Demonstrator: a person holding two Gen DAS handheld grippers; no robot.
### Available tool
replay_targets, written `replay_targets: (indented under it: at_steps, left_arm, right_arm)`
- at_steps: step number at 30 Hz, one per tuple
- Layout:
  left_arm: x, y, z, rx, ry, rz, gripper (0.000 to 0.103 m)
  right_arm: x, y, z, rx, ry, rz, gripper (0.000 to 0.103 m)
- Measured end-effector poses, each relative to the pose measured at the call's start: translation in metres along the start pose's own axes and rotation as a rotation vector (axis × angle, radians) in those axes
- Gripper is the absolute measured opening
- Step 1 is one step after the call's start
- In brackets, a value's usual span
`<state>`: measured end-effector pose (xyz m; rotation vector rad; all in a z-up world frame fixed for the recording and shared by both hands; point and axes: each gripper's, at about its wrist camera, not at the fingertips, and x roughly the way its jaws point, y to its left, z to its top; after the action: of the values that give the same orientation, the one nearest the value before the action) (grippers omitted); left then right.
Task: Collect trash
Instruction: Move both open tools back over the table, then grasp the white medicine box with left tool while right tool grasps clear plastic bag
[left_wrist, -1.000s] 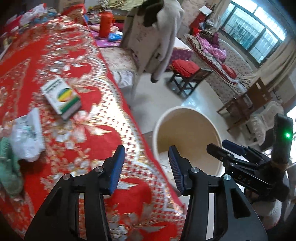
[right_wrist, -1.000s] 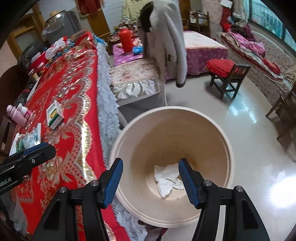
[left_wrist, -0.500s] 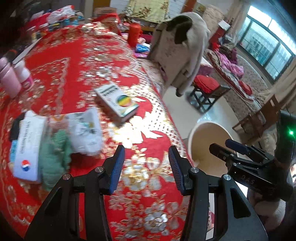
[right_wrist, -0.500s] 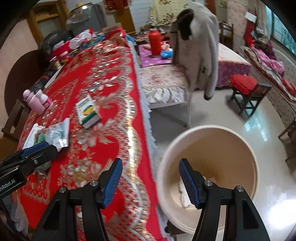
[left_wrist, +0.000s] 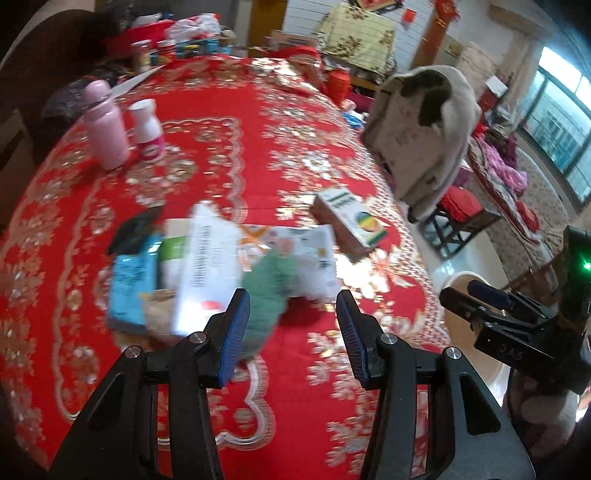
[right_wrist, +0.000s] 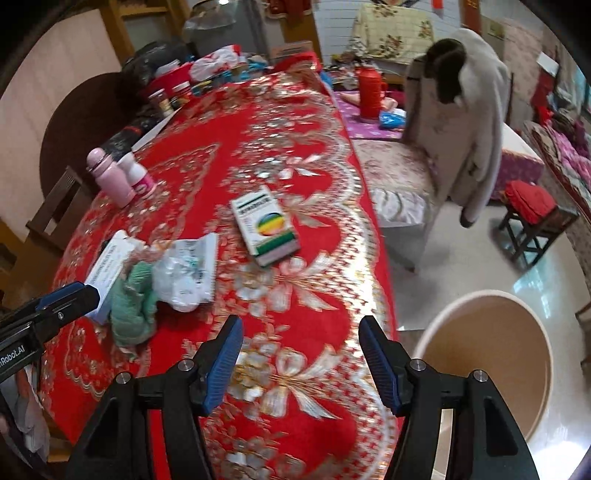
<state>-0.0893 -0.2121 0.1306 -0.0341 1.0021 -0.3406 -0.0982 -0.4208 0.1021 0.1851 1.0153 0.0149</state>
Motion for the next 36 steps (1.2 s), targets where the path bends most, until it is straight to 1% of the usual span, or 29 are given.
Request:
replay_targets:
  at_steps: [7, 10, 20, 24, 30, 32, 36]
  left_arm:
    - [-0.007, 0.035, -0.004, -0.042, -0.009, 0.048, 0.047]
    - [-0.008, 0.046, -0.004, -0.053, -0.006, 0.058, 0.047]
    - [-0.006, 0.065, -0.003, -0.069, 0.007, 0.072, 0.047]
    - [-0.003, 0.070, -0.002, -0.075, 0.020, 0.070, 0.047]
    - [0.008, 0.081, 0.002, -0.124, 0.062, 0.026, 0.047]
    - [0.012, 0.083, 0.004, -0.136, 0.071, 0.009, 0.047]
    - [0.017, 0.083, 0.008, -0.141, 0.081, 0.001, 0.047]
  right_arm:
    - [0.007, 0.031, 0.005, -0.048, 0.005, 0.027, 0.063]
    - [0.011, 0.040, 0.006, -0.058, 0.010, 0.035, 0.066]
    - [0.022, 0.055, 0.013, -0.073, 0.025, 0.047, 0.067]
    - [0.027, 0.054, 0.016, -0.064, 0.030, 0.048, 0.067]
    - [0.035, 0.055, 0.017, -0.049, 0.050, 0.059, 0.067]
    - [0.037, 0.057, 0.018, -0.053, 0.053, 0.069, 0.067]
    - [0.043, 0.068, 0.022, -0.079, 0.068, 0.119, 0.067]
